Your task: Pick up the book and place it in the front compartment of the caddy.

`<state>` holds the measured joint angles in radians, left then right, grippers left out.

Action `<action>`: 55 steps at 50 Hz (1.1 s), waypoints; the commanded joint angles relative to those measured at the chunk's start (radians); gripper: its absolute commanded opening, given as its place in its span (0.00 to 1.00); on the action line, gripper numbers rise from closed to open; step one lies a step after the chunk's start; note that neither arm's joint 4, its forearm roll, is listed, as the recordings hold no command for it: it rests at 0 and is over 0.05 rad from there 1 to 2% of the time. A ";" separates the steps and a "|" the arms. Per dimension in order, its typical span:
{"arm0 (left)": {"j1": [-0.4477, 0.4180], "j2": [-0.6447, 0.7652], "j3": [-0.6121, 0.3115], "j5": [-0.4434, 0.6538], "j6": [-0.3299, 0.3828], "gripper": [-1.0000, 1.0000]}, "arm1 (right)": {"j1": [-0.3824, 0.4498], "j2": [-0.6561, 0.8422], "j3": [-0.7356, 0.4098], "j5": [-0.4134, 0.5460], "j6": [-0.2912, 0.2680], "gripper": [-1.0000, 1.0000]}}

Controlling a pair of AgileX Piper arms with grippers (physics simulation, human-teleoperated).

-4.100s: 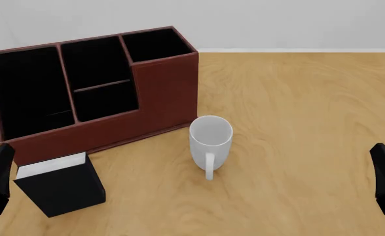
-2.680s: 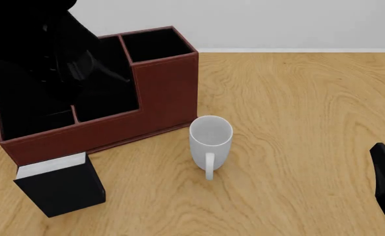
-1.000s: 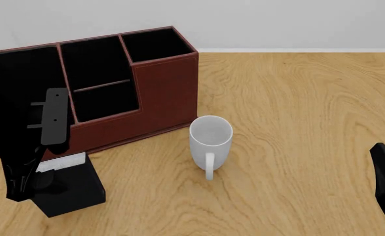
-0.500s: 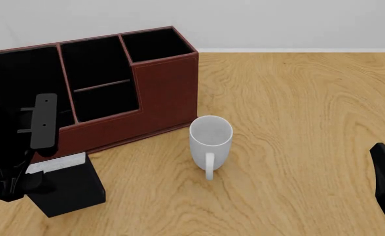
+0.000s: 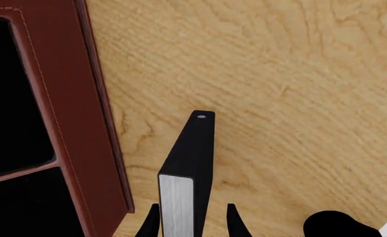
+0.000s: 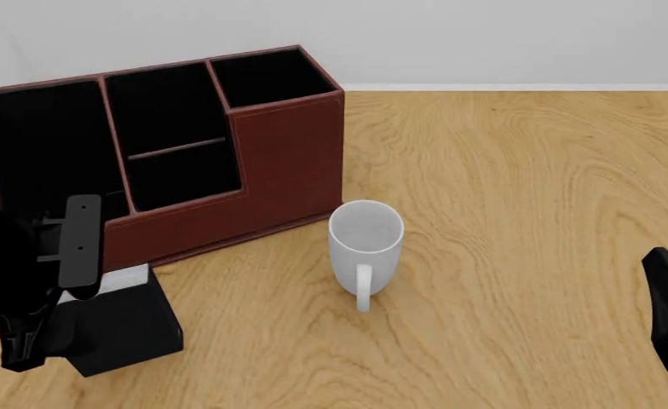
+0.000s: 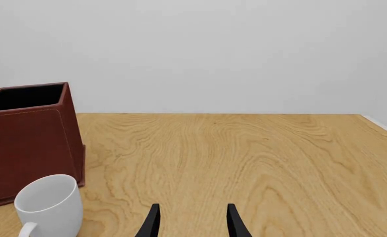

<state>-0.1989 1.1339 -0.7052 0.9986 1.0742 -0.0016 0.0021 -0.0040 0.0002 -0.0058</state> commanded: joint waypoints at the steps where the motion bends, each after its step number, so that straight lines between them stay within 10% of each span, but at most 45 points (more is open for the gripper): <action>1: 0.047 0.004 0.048 -0.042 0.043 1.00 | 0.000 0.000 0.000 0.000 0.000 1.00; 10: 0.005 0.027 0.015 -0.027 -0.001 1.00 | 0.000 0.000 0.000 0.000 0.000 1.00; 11: 0.012 0.007 0.024 -0.036 0.028 0.00 | 0.000 0.000 0.000 0.000 0.000 1.00; 30: -0.069 0.000 -0.069 0.008 -0.032 0.00 | 0.000 0.000 0.000 0.000 0.000 1.00; 34: -0.172 -0.003 -0.160 0.050 -0.147 0.00 | 0.000 0.000 0.000 0.000 0.000 1.00; 55: -0.197 -0.012 -0.347 0.188 -0.110 0.00 | 0.000 0.000 0.000 0.000 0.000 1.00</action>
<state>-0.3540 1.1260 -0.9476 1.1268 0.9662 -0.0016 0.0023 -0.0040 0.0000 -0.0059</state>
